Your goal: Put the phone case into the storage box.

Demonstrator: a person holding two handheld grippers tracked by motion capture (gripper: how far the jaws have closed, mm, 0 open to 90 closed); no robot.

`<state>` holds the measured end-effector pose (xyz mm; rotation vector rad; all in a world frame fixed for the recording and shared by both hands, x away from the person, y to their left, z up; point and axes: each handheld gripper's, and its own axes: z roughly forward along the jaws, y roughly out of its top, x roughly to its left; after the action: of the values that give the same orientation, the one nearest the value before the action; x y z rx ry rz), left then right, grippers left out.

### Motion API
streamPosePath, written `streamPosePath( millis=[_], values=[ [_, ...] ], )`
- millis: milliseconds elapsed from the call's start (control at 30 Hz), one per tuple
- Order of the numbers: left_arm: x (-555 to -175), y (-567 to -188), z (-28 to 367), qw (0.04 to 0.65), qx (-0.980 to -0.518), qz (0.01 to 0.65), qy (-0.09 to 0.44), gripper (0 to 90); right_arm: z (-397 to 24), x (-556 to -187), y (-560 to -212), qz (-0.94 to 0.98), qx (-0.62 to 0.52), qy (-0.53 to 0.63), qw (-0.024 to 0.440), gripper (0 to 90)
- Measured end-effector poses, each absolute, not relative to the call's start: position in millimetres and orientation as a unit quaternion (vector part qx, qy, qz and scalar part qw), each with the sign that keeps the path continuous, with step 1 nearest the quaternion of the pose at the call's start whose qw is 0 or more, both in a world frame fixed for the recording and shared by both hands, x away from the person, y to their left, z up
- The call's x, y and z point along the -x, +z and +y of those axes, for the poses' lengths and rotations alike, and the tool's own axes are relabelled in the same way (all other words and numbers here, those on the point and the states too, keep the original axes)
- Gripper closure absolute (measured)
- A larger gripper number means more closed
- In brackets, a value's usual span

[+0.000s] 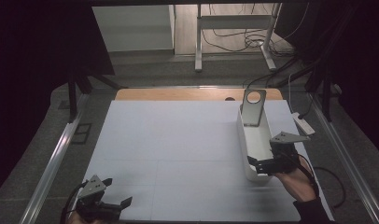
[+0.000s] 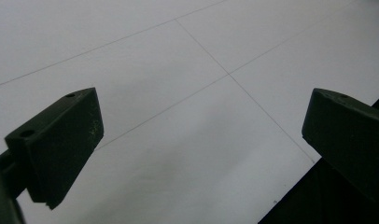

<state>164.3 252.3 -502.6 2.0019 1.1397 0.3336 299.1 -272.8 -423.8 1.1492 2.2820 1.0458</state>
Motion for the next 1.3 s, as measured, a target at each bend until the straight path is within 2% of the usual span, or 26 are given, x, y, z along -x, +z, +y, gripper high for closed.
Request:
streamPosePath(
  millis=[900,1300],
  values=[
    [-164.7,-502.8,252.2,0.397,-0.789,0.451,0.131,0.0,-297.3,-258.9,-432.9,0.787,-0.442,0.377,0.206,0.0],
    [-164.8,-502.8,252.1,0.396,-0.789,0.451,0.131,0.0,-308.9,-243.8,-440.5,0.784,-0.456,0.373,0.196,0.0]
  ],
)
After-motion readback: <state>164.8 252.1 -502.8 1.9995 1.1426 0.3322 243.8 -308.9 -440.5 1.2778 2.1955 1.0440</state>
